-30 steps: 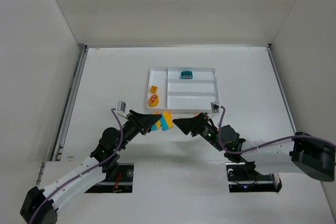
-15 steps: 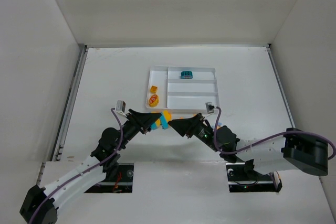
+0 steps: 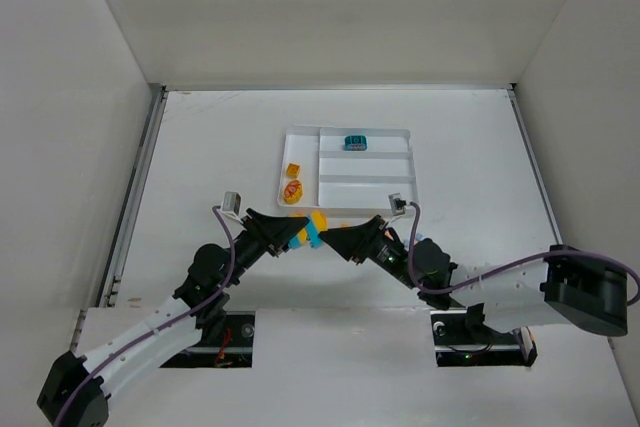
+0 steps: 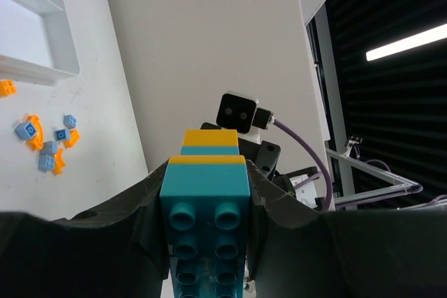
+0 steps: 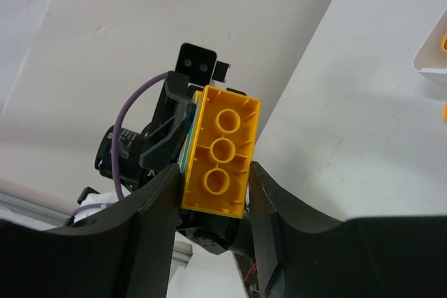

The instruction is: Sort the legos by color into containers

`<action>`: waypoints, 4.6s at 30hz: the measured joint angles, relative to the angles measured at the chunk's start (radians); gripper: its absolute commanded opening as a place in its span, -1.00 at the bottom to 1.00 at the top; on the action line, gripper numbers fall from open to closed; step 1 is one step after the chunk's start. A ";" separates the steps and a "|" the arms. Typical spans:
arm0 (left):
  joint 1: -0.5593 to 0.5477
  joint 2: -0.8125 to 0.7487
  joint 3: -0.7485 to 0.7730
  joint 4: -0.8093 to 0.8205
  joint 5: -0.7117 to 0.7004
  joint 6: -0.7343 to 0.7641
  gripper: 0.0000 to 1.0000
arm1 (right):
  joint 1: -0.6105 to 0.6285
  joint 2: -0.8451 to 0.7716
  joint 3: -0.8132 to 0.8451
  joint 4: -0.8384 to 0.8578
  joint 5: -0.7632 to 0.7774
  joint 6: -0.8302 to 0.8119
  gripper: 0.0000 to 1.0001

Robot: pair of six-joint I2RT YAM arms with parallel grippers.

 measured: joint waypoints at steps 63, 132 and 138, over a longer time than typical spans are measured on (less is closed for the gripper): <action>0.282 0.200 0.055 -0.134 0.028 0.214 -0.87 | -0.443 0.674 0.790 -0.612 -0.120 -0.095 0.55; 0.249 0.947 0.253 0.505 0.188 0.068 -0.82 | -0.507 0.405 0.277 -0.069 -0.563 0.060 -0.10; 0.250 0.947 0.255 0.517 0.197 0.061 -0.76 | -0.528 0.408 0.276 -0.048 -0.589 0.077 -0.23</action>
